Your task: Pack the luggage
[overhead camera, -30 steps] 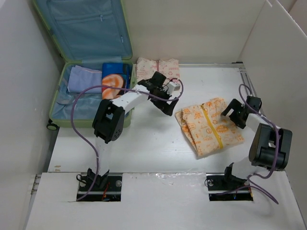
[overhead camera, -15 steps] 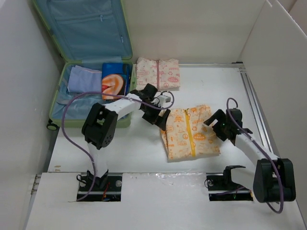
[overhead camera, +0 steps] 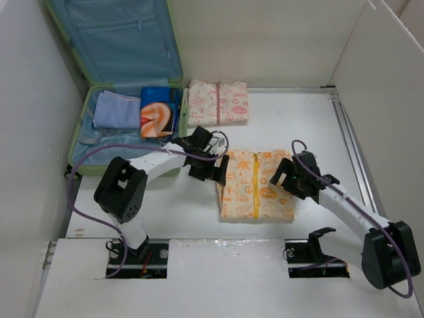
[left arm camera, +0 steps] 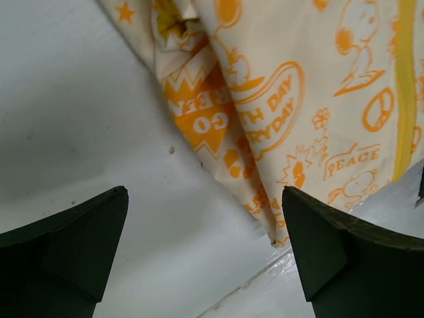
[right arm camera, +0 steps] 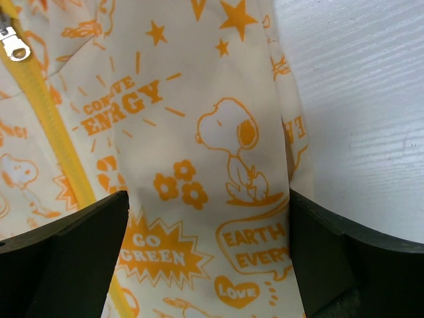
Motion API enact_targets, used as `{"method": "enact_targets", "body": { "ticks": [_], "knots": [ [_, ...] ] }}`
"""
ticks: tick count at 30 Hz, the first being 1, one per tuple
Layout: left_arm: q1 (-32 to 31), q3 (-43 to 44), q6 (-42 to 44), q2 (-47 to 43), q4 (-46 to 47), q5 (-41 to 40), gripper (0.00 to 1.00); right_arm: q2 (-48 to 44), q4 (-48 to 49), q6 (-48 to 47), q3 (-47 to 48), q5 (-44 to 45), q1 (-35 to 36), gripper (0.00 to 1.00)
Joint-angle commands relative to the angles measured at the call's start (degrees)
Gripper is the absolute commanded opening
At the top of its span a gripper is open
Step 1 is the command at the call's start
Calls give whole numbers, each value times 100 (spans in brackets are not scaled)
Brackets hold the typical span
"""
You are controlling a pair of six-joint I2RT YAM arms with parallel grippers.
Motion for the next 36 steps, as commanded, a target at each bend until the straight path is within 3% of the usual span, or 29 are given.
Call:
{"method": "enact_targets", "body": {
  "ticks": [1,6,10,15,21,23,26,27,28,29,34,36],
  "knots": [
    [48,-355,-581,-72,338,-267,100,-463,-320,91,86,247,149,100],
    [-224,-410,-704,102,664,-512,100,-596,-321,276,-116,308,464,100],
    [-330,-410,-783,595,770,-83,100,-421,-321,223,-116,422,518,100],
    [-330,-700,-915,596,1665,393,100,18,-128,171,-116,353,518,100],
    [-330,-499,-714,1368,1676,797,98,476,57,4,68,168,570,96],
    [-330,-392,-652,1814,1526,946,83,476,109,65,68,168,570,96],
    [-330,-340,-599,2072,1543,1192,47,301,110,135,-1,168,623,96],
    [-278,-340,-503,2151,1543,1245,22,187,110,205,-2,168,623,96],
    [-277,-253,-415,2151,1543,1307,4,125,110,275,-89,168,623,96],
    [-277,-86,-345,2212,1465,1307,0,64,180,276,-90,168,623,96],
    [-277,687,322,1820,605,588,0,-453,-572,-214,339,501,623,96],
    [-277,1256,780,1590,18,-298,0,-665,-899,-487,620,782,623,96]
  ]
}}
